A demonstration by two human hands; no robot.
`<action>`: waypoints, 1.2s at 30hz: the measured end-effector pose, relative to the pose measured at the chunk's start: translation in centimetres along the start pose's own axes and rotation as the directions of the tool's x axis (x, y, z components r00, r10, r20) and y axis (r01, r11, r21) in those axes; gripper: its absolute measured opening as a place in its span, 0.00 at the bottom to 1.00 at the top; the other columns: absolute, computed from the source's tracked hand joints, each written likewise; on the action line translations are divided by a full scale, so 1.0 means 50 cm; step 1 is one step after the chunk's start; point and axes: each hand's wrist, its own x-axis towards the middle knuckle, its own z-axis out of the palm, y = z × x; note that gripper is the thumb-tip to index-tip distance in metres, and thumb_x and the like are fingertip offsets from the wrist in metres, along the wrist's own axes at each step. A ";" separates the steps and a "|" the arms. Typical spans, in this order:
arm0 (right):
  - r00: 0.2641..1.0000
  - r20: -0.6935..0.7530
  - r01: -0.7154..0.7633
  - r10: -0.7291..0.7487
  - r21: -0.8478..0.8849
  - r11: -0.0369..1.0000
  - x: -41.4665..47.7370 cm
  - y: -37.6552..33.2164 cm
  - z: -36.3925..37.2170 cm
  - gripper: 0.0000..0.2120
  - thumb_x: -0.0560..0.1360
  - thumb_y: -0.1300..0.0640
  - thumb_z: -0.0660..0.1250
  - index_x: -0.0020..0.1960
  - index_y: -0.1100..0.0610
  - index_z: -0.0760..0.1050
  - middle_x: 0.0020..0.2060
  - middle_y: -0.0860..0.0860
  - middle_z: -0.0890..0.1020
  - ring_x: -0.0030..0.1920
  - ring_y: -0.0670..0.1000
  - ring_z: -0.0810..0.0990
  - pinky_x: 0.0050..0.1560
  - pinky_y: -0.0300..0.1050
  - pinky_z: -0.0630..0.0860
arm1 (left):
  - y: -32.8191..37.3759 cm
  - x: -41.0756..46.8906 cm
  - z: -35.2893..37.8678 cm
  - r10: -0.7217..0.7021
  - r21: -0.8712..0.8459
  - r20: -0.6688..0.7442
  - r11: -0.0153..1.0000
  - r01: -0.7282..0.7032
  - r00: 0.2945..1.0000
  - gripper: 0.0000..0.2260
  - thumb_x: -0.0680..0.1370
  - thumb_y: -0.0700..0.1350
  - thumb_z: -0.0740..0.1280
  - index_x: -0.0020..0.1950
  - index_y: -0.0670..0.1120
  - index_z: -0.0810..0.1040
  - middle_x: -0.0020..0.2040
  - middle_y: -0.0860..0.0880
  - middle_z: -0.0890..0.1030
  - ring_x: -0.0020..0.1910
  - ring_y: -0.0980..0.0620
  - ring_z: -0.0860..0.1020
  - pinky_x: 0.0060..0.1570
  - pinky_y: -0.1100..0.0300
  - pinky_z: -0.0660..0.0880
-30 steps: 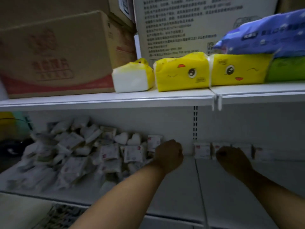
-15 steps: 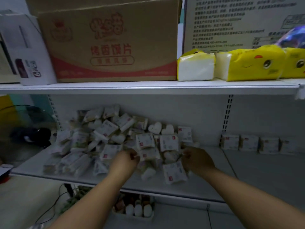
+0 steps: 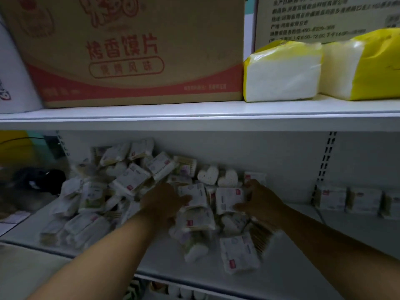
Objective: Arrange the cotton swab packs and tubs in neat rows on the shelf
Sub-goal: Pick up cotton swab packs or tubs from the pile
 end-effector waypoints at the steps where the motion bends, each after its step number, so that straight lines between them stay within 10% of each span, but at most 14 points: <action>1: 1.000 0.008 -0.020 0.020 0.033 0.999 0.010 0.002 -0.001 0.40 0.62 0.47 0.79 0.67 0.55 0.63 0.59 0.52 0.77 0.57 0.54 0.77 0.57 0.51 0.76 | 0.001 0.010 0.001 0.000 -0.002 0.012 1.000 0.000 1.000 0.28 0.70 0.65 0.67 0.59 0.45 0.77 0.54 0.46 0.81 0.50 0.47 0.80 0.51 0.53 0.78; 8: 0.995 -0.004 -0.094 0.096 0.148 0.985 0.030 -0.008 -0.001 0.44 0.60 0.56 0.81 0.69 0.57 0.62 0.63 0.55 0.72 0.62 0.56 0.73 0.62 0.49 0.72 | 0.012 0.039 0.012 -0.027 -0.176 0.034 0.984 0.033 0.999 0.20 0.70 0.56 0.73 0.53 0.42 0.79 0.51 0.44 0.81 0.50 0.47 0.80 0.50 0.56 0.77; 12: 0.998 0.036 -0.057 0.051 0.202 0.978 0.012 -0.018 -0.005 0.23 0.60 0.57 0.80 0.49 0.54 0.71 0.50 0.51 0.76 0.57 0.54 0.76 0.56 0.45 0.74 | 0.015 0.019 -0.002 -0.036 -0.358 -0.112 0.934 -0.007 0.993 0.13 0.71 0.49 0.74 0.43 0.47 0.71 0.38 0.49 0.75 0.38 0.50 0.75 0.29 0.63 0.67; 16: 1.000 0.000 -0.020 0.023 0.456 0.890 -0.044 -0.037 -0.028 0.20 0.62 0.60 0.80 0.51 0.61 0.78 0.49 0.57 0.83 0.50 0.56 0.81 0.55 0.51 0.78 | 0.014 -0.014 -0.034 -0.040 -0.690 -0.162 0.718 -0.084 0.986 0.18 0.72 0.43 0.74 0.59 0.44 0.73 0.47 0.45 0.80 0.42 0.48 0.78 0.30 0.64 0.70; 19: 0.997 0.022 -0.068 0.074 0.696 0.715 -0.106 -0.049 -0.045 0.05 0.71 0.65 0.71 0.44 0.59 0.76 0.39 0.54 0.83 0.37 0.52 0.82 0.38 0.44 0.78 | 0.024 -0.052 -0.047 0.040 -0.843 -0.035 0.535 -0.051 0.999 0.11 0.74 0.40 0.71 0.54 0.45 0.76 0.42 0.50 0.79 0.40 0.51 0.78 0.36 0.61 0.75; 22: 0.990 -0.001 -0.087 0.144 0.795 0.601 -0.161 -0.036 -0.055 0.12 0.71 0.64 0.71 0.53 0.60 0.74 0.42 0.54 0.84 0.42 0.52 0.83 0.41 0.47 0.81 | 0.045 -0.078 -0.027 0.167 -0.887 0.036 0.459 -0.045 0.985 0.07 0.73 0.37 0.71 0.49 0.45 0.78 0.48 0.44 0.82 0.43 0.48 0.80 0.43 0.55 0.79; 27: 0.942 -0.144 -0.102 0.303 0.738 0.667 -0.248 0.004 -0.101 0.26 0.68 0.64 0.75 0.62 0.56 0.68 0.52 0.55 0.81 0.49 0.54 0.81 0.40 0.43 0.77 | 0.116 -0.106 0.032 0.262 -0.841 0.073 0.535 -0.082 0.962 0.17 0.69 0.39 0.75 0.55 0.46 0.75 0.53 0.46 0.78 0.49 0.47 0.78 0.47 0.56 0.76; 36: 0.903 -0.307 -0.054 0.301 0.613 0.789 -0.369 0.109 -0.203 0.09 0.72 0.63 0.71 0.49 0.53 0.76 0.44 0.50 0.82 0.44 0.50 0.81 0.50 0.48 0.80 | 0.263 -0.186 0.116 0.385 -0.729 -0.019 0.626 -0.276 0.923 0.21 0.69 0.41 0.76 0.59 0.42 0.75 0.54 0.47 0.76 0.49 0.52 0.73 0.46 0.63 0.68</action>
